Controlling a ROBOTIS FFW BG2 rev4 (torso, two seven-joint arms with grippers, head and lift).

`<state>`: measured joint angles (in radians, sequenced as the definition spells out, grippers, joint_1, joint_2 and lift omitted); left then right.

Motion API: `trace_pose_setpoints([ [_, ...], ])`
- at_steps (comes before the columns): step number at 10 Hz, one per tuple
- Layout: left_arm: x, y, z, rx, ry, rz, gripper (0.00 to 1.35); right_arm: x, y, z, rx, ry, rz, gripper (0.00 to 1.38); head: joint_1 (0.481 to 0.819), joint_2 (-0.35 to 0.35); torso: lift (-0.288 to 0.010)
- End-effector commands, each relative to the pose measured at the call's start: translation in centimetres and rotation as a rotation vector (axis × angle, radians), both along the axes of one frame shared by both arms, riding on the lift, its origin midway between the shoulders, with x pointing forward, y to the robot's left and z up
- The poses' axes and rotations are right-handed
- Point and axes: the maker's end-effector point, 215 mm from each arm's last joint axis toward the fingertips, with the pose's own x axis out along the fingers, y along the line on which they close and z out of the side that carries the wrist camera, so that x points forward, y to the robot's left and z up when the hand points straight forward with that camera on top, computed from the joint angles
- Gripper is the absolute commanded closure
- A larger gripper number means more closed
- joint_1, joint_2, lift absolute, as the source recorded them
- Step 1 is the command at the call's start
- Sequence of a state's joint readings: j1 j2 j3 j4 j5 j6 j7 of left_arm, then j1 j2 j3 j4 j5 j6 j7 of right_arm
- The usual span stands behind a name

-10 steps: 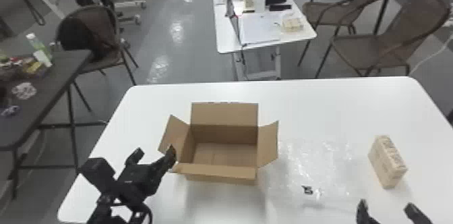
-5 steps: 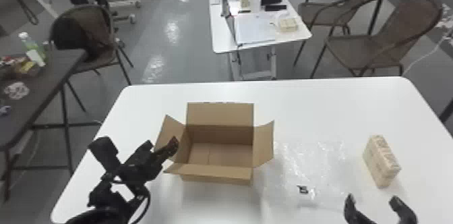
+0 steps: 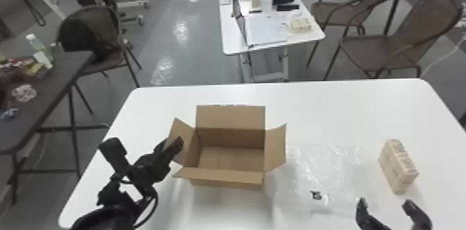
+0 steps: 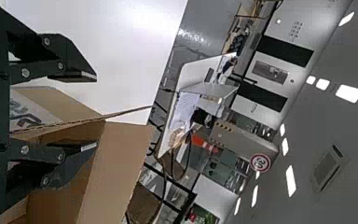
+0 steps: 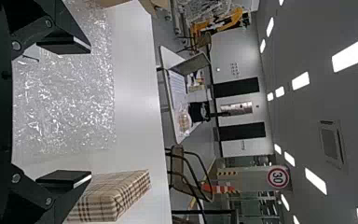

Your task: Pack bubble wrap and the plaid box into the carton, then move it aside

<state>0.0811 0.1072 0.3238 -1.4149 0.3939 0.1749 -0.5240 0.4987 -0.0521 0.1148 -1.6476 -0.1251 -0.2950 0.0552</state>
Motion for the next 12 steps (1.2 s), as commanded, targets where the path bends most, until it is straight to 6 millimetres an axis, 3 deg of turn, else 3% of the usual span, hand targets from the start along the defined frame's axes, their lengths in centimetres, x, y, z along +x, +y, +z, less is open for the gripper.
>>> trace_pose_setpoints([
  [1,0.1,-0.5,0.0,0.004,-0.006,0.000,1.21,0.0,0.0,0.0,0.002,0.001,-0.001,0.32,0.695,0.197,-0.027],
  [4,0.8,-1.1,1.1,0.020,-0.037,-0.013,1.21,0.2,-0.1,0.3,0.012,-0.004,-0.005,0.33,0.695,0.187,-0.027],
  [6,0.8,-1.3,1.4,0.018,-0.042,-0.016,1.21,1.3,0.5,1.3,0.028,-0.008,0.000,0.33,0.695,0.183,-0.027],
  [8,0.9,-1.7,1.7,0.014,-0.052,-0.018,1.21,3.6,1.4,1.5,0.094,0.053,0.009,0.33,0.695,0.182,-0.027],
  [11,1.0,-2.7,1.8,0.011,-0.060,-0.019,1.21,8.1,4.9,1.7,0.112,0.198,0.074,0.33,0.695,0.191,-0.027],
  [12,1.2,-3.1,1.9,0.010,-0.062,-0.020,1.21,9.3,6.3,0.8,0.135,0.263,0.097,0.33,0.695,0.194,-0.027],
])
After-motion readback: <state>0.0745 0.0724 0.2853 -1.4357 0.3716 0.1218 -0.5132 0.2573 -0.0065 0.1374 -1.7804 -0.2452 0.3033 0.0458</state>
